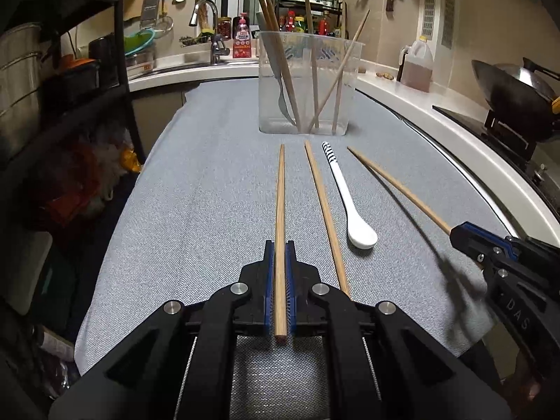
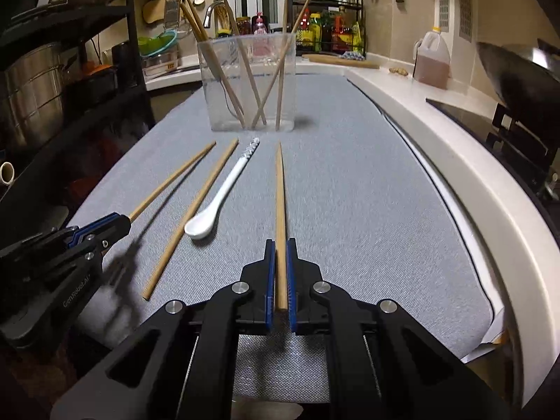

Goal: Organize utensils
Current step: 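Lift both held chopsticks and carry them above the container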

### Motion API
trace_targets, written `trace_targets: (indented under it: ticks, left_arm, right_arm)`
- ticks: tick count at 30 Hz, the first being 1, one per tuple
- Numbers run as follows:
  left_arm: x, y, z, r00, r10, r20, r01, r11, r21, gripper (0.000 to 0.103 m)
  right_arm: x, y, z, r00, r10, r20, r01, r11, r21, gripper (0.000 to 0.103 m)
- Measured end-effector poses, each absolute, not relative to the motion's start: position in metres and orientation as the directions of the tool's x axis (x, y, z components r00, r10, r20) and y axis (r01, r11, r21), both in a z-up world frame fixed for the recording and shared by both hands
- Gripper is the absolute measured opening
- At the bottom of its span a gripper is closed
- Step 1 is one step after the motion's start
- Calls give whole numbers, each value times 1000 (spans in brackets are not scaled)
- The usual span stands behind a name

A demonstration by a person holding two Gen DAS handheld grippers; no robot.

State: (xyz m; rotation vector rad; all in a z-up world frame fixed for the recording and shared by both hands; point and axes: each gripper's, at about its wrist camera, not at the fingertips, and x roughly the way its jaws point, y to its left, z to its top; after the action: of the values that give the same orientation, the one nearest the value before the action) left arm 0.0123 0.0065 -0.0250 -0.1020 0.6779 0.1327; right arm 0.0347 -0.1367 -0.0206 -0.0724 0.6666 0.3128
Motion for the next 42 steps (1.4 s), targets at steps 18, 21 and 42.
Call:
trace_targets:
  ticks: [18, 21, 42]
  left_arm:
    - [-12, 10, 32, 864, 82, -497, -131, 989, -64, 6]
    - [-11, 9, 47, 877, 80, -474, -120, 991, -54, 6]
    - [44, 54, 138, 886, -20, -464, -50, 989, -137, 6]
  right_arm:
    - [14, -147, 53, 821, 276, -499, -307, 951, 20, 6]
    - [14, -149, 72, 836, 286, -469, -315, 949, 16, 6]
    - [68, -148, 159, 851, 374, -368, -372, 925, 79, 6]
